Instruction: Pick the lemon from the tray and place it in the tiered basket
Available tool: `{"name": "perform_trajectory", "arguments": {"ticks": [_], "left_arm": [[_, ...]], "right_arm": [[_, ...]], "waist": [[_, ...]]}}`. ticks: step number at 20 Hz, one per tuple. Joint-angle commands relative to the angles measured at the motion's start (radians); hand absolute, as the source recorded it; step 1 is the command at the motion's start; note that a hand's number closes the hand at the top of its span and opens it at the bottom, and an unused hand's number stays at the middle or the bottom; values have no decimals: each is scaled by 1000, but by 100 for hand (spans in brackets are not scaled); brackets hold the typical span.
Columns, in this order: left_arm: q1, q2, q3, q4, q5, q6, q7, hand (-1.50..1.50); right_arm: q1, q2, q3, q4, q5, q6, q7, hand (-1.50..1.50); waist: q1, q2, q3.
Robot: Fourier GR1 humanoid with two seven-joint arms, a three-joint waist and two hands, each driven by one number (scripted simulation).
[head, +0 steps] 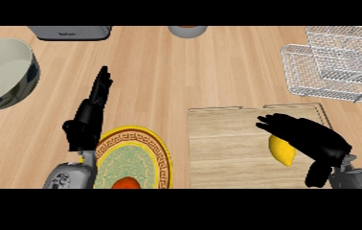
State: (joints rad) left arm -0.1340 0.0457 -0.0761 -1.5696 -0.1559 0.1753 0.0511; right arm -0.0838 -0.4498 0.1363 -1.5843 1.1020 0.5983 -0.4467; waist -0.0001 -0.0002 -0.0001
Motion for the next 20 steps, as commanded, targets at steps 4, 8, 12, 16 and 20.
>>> {"name": "perform_trajectory", "arguments": {"ticks": [4, 8, 12, 16, 20], "left_arm": [[12, 14, 29, -2, 17, -30, -24, 0], [1, -41, -31, 14, -51, 31, -6, 0], [-23, -36, -6, 36, -28, 18, -15, 0], [-14, -19, -9, 23, -25, 7, -12, 0], [7, -28, -18, 18, -16, 2, -26, 0]], "right_arm": [[-56, 64, -31, 116, 18, -104, -37, 150], [-59, 72, 9, 138, 92, -271, -72, 150], [5, 81, 3, 126, 115, -358, -111, 150], [-79, 123, -96, 206, 201, -262, 225, 150], [-78, 170, -178, 227, 302, -200, 551, 150]], "waist": [[3, 0, 0], [3, 1, 1], [-1, 0, 0], [11, 4, -1], [8, 3, -3]]}}
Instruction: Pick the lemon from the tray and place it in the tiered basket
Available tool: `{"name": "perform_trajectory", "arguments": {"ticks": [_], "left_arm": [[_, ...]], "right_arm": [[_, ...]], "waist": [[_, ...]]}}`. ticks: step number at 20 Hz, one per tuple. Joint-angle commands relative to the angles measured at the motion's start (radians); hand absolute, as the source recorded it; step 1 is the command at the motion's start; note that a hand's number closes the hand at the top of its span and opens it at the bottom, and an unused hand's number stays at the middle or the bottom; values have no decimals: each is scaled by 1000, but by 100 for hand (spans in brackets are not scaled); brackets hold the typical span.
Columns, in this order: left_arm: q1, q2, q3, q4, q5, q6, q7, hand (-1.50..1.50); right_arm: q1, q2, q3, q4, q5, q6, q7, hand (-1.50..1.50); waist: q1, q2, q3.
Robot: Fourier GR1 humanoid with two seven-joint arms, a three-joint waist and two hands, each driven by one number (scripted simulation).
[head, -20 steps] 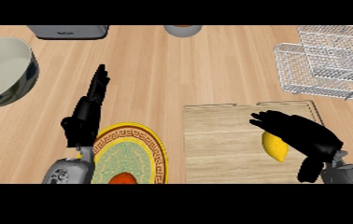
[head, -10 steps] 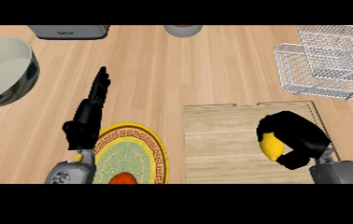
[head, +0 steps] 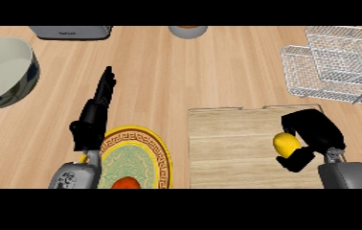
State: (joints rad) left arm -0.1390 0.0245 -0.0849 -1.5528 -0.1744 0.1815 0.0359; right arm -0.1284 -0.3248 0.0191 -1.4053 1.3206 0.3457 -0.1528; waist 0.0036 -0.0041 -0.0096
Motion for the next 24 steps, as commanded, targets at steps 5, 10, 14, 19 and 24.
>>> {"name": "perform_trajectory", "arguments": {"ticks": [5, 10, 14, 19, 24], "left_arm": [[-23, 18, 19, -20, 5, -8, 25, 0], [-54, 12, 28, 6, 14, -14, 39, 0], [36, 19, 17, -37, 13, -19, 11, 0], [30, -4, -6, -51, 10, -16, 31, 0], [4, -7, -5, -40, -1, -14, 31, 0]], "right_arm": [[-99, 151, -83, 6, 137, 41, 466, 150], [-120, 129, -122, -156, 130, 75, 519, 150], [-142, 114, -148, -427, 102, 234, 577, 150], [-260, 59, -244, -617, 25, 449, 609, 150], [-455, -29, -349, -519, -29, 547, 637, 150]], "waist": [[1, 3, 9], [-9, 3, 9], [-13, -2, 9], [-14, -2, 9], [-2, 3, 9]]}}
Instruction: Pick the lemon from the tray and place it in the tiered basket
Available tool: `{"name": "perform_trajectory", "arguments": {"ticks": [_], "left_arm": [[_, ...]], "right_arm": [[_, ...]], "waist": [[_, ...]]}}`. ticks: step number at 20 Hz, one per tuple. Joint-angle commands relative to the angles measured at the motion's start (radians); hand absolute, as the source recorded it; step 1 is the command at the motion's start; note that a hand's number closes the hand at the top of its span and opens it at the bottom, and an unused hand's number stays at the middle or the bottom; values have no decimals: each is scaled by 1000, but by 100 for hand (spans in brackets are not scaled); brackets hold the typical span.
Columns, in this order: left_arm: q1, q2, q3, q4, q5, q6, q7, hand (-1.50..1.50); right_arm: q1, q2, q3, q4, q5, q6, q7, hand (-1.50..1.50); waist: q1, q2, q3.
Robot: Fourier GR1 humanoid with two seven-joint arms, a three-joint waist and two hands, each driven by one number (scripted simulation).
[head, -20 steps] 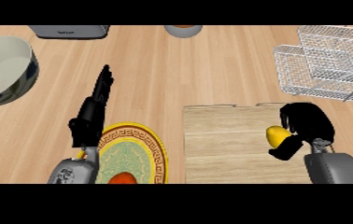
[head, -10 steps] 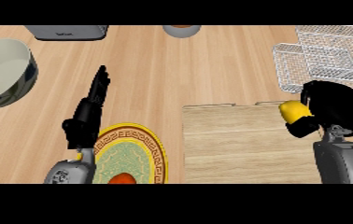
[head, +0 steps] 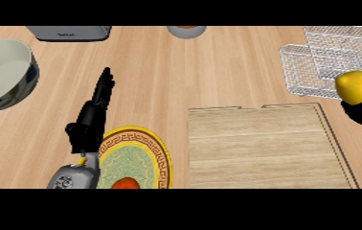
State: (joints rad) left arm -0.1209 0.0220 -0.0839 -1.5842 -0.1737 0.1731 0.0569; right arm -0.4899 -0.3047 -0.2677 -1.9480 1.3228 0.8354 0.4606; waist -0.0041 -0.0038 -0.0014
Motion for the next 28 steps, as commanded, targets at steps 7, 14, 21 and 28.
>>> {"name": "perform_trajectory", "arguments": {"ticks": [7, 14, 21, 28], "left_arm": [[9, -17, -22, 13, -19, 6, -17, 0], [-32, 41, 42, 16, 26, -48, 2, 0], [-71, -20, -4, 32, -29, 19, 47, 0], [29, -12, -41, -108, -29, 5, 76, 0]], "right_arm": [[-315, 40, -253, 119, -163, 51, 102, 150], [-386, -128, -233, 455, -173, -156, 11, 150], [-367, -241, -185, 655, -136, -320, -74, 150], [-403, -334, -156, 938, -97, -488, -183, 150]], "waist": [[14, 3, 1], [16, 6, 1], [12, 6, 1], [24, 6, 2]]}}
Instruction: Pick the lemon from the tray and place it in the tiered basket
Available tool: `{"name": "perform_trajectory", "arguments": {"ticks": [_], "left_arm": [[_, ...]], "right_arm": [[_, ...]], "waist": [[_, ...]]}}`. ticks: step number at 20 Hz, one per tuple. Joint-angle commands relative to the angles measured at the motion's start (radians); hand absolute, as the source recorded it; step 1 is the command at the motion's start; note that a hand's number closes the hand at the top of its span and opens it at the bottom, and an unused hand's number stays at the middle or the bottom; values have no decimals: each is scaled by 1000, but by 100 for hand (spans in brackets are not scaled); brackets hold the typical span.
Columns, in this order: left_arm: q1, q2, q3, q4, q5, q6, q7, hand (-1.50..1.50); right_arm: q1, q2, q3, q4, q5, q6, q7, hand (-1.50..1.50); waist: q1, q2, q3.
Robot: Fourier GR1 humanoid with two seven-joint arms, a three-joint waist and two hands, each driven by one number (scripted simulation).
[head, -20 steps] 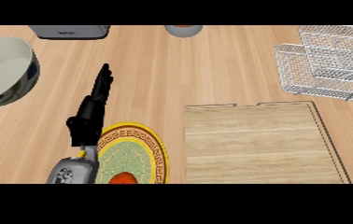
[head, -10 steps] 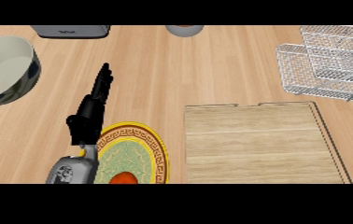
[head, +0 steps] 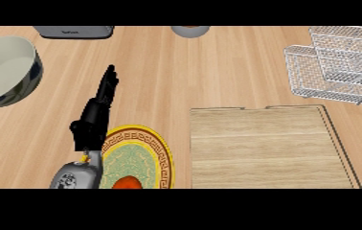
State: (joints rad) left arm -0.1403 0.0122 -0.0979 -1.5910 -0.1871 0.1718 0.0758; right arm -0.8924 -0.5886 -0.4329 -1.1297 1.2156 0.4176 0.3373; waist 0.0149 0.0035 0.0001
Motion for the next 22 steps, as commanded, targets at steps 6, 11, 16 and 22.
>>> {"name": "perform_trajectory", "arguments": {"ticks": [6, 11, 16, 22], "left_arm": [[-16, -11, 1, 44, -4, 16, -28, 0], [-26, 36, 49, 19, 34, -35, 7, 0], [32, 11, 19, 34, 8, -12, -69, 0], [18, -1, 36, 83, 2, 12, -78, 0]], "right_arm": [[-69, -38, -159, 262, -104, -132, 15, -150], [-59, -24, -204, 337, -193, -193, -44, -150], [-104, -44, -321, 313, -292, -309, -36, -150], [-6, -142, -436, 288, -362, -355, 7, -150]], "waist": [[1, 3, 0], [-1, 0, 0], [0, 0, 0], [-22, -3, 0]]}}
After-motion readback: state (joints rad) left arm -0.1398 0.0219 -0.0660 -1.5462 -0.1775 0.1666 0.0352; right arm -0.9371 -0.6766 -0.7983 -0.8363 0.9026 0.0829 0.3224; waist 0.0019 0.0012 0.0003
